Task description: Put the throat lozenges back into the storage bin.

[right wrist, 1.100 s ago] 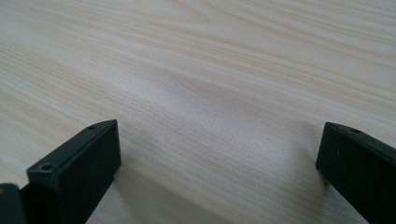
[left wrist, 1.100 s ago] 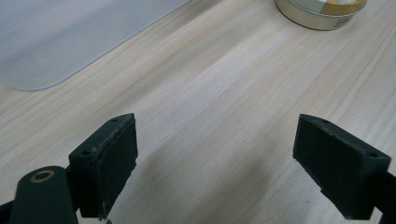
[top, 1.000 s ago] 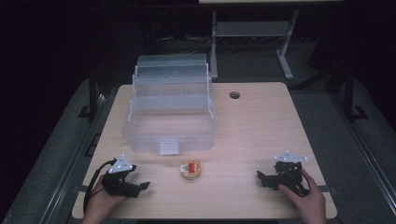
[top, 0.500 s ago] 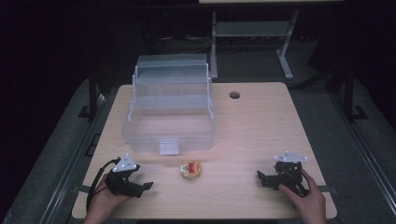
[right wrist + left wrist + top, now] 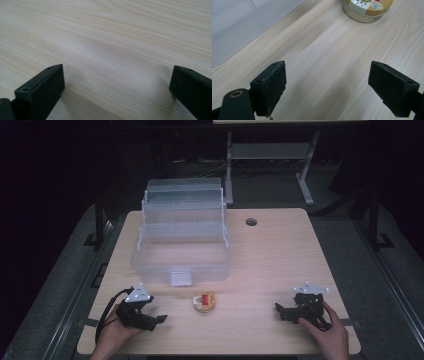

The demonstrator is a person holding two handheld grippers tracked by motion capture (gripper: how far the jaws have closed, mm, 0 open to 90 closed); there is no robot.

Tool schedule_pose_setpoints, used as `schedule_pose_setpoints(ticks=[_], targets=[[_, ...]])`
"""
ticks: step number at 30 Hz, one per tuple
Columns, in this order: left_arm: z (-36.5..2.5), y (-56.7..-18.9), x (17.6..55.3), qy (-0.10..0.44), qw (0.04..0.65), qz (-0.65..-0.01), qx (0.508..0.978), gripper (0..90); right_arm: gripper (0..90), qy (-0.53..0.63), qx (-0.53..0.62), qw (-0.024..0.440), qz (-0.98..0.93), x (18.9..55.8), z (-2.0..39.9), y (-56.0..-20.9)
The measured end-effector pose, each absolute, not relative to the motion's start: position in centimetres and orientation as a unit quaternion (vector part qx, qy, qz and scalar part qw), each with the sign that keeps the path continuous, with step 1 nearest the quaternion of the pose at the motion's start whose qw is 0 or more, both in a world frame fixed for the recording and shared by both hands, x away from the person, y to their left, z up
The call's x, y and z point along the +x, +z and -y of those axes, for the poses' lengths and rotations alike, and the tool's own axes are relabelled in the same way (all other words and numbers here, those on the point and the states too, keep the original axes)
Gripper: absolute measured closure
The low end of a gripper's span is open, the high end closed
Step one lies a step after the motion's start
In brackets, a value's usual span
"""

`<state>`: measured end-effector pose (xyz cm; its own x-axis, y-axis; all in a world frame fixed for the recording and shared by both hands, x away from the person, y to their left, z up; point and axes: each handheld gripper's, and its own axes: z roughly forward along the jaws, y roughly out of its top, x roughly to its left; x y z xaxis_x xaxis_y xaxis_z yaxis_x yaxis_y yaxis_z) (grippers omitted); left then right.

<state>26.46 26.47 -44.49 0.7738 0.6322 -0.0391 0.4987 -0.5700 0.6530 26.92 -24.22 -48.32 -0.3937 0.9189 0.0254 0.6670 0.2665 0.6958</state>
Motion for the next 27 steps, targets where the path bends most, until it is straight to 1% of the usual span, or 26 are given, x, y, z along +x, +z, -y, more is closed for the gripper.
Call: schedule_pose_setpoints(ticks=[27], targets=[[-22.9, -43.7, 27.5, 0.085, 0.335, -0.282, 0.895, 14.2, 0.0, 0.32, 0.514, 0.197, -0.771, 26.9, 24.2, -48.3]])
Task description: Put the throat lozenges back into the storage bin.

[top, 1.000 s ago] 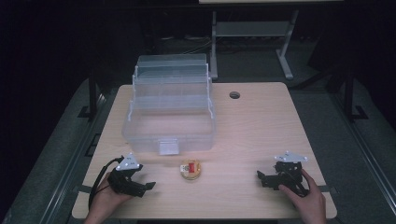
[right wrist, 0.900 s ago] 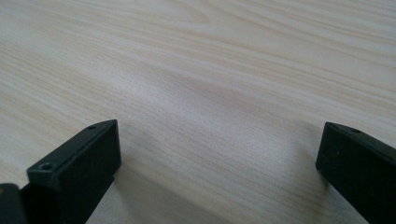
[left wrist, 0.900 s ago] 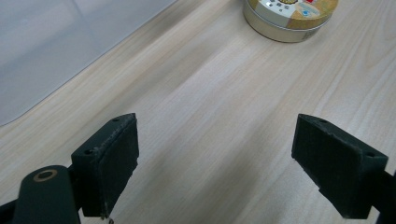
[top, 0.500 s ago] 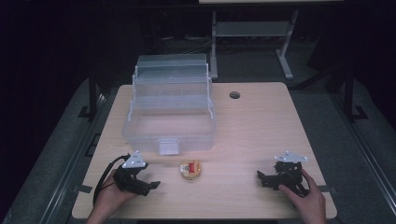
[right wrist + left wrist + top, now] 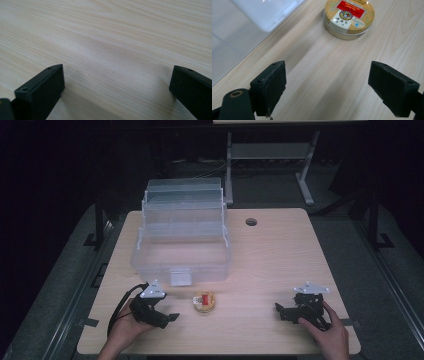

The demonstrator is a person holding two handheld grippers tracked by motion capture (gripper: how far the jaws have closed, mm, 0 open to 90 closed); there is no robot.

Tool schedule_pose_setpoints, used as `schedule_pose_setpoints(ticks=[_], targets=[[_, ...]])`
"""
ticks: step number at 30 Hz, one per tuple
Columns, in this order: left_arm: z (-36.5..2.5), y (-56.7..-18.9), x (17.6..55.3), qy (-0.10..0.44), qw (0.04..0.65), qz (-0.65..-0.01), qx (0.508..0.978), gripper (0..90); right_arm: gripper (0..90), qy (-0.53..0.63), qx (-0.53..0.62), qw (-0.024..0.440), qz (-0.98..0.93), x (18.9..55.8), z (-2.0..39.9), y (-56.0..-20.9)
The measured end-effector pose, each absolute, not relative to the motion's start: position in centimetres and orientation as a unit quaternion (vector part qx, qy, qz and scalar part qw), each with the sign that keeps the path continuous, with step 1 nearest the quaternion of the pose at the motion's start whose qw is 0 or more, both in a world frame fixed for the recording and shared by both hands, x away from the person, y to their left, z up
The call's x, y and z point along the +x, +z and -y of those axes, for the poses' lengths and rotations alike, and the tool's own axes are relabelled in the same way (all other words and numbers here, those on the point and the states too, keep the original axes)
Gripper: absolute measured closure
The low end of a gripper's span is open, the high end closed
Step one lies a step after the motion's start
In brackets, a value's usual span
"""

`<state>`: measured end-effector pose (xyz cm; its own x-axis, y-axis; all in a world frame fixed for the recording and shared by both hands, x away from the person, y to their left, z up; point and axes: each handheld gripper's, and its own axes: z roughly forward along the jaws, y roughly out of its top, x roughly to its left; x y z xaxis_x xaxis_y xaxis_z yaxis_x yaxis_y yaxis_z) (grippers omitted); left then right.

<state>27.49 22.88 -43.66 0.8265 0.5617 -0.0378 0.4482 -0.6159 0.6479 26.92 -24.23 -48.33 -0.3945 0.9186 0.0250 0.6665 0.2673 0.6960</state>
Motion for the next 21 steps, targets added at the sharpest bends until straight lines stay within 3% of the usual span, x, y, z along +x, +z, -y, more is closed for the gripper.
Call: schedule_pose_setpoints(ticks=[21], targets=[[-20.0, -42.7, 28.1, 0.081, 0.343, -0.25, 0.902, 14.2, 0.0, 0.32, 0.515, 0.197, -0.771, 26.9, 24.2, -48.3]])
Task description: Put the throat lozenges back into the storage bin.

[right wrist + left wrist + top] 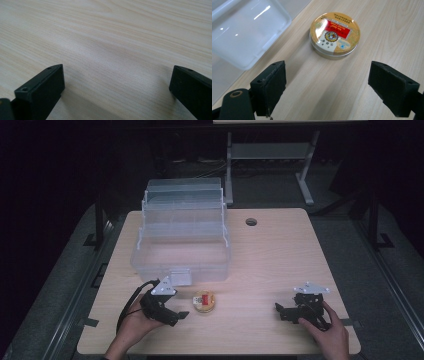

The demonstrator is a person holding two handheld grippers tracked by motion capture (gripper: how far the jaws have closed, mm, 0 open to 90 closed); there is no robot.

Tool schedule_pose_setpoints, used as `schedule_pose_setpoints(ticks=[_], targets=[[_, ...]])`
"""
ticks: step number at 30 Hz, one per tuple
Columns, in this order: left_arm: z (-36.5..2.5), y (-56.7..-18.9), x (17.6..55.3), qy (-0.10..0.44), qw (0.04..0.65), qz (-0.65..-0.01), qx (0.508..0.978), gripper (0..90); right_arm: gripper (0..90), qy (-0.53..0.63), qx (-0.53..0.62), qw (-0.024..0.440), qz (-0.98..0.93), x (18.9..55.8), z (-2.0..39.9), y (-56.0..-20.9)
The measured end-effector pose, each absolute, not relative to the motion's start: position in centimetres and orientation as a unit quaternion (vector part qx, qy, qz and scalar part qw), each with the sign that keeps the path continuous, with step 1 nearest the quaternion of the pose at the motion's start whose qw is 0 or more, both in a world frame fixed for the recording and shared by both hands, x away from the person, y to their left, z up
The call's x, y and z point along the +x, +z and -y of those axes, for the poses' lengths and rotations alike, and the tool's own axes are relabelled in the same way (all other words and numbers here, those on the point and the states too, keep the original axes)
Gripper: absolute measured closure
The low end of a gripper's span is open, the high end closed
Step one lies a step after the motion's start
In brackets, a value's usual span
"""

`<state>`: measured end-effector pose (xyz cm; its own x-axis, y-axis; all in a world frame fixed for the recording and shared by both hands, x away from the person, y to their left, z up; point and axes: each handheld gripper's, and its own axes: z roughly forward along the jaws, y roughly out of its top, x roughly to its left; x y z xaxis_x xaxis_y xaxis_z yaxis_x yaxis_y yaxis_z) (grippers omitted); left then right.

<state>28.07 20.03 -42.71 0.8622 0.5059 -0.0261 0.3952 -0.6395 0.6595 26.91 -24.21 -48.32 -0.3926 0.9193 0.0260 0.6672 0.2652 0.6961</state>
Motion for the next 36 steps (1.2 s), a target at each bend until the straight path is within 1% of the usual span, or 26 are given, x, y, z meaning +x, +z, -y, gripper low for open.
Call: schedule_pose_setpoints(ticks=[26, 36], targets=[[-16.3, -41.6, 29.1, 0.065, 0.343, -0.213, 0.913, 14.5, 0.0, 0.32, 0.515, 0.197, -0.77, 26.9, 24.2, -48.3], [-15.1, -41.3, 29.7, 0.056, 0.329, -0.201, 0.921, 14.4, 0.0, 0.32, 0.515, 0.197, -0.77, 26.9, 24.2, -48.3]])
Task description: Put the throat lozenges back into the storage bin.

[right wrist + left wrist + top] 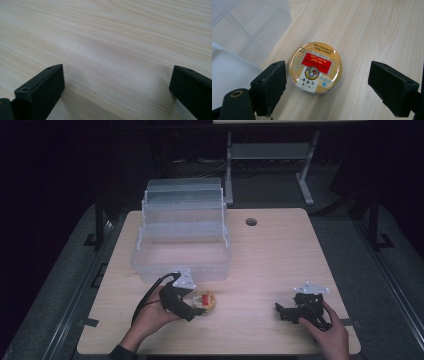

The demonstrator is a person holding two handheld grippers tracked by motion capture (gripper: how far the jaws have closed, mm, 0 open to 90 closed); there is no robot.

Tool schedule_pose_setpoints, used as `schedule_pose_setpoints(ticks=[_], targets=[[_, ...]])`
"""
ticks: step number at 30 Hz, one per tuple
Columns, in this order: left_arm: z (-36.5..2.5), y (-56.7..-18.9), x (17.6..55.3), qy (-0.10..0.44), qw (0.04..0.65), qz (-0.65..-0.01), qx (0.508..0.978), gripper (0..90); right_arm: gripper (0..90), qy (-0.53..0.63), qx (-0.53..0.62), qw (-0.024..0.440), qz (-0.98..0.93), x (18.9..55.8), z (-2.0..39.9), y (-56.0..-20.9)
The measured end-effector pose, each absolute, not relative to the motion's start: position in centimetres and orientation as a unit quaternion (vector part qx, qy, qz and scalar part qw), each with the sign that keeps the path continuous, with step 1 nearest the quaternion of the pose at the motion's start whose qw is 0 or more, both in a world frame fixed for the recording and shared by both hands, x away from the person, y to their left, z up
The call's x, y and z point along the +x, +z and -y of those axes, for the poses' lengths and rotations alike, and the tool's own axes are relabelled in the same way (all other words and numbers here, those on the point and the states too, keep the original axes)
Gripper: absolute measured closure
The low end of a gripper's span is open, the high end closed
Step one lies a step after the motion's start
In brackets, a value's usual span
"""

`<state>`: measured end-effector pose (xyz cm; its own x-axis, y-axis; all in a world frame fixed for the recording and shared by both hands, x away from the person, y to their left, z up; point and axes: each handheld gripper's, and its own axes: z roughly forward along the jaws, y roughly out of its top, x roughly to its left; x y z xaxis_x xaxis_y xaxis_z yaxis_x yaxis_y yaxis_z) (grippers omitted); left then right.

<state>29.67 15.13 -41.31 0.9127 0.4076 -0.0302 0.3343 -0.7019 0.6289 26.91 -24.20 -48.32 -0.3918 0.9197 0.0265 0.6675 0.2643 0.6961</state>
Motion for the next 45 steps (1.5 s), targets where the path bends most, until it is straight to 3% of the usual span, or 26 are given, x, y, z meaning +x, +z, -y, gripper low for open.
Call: schedule_pose_setpoints(ticks=[45], targets=[[-11.0, -43.3, 33.1, 0.038, 0.224, -0.137, 0.964, 12.9, 0.0, 0.32, 0.515, 0.197, -0.771, 26.9, 24.2, -48.3]])
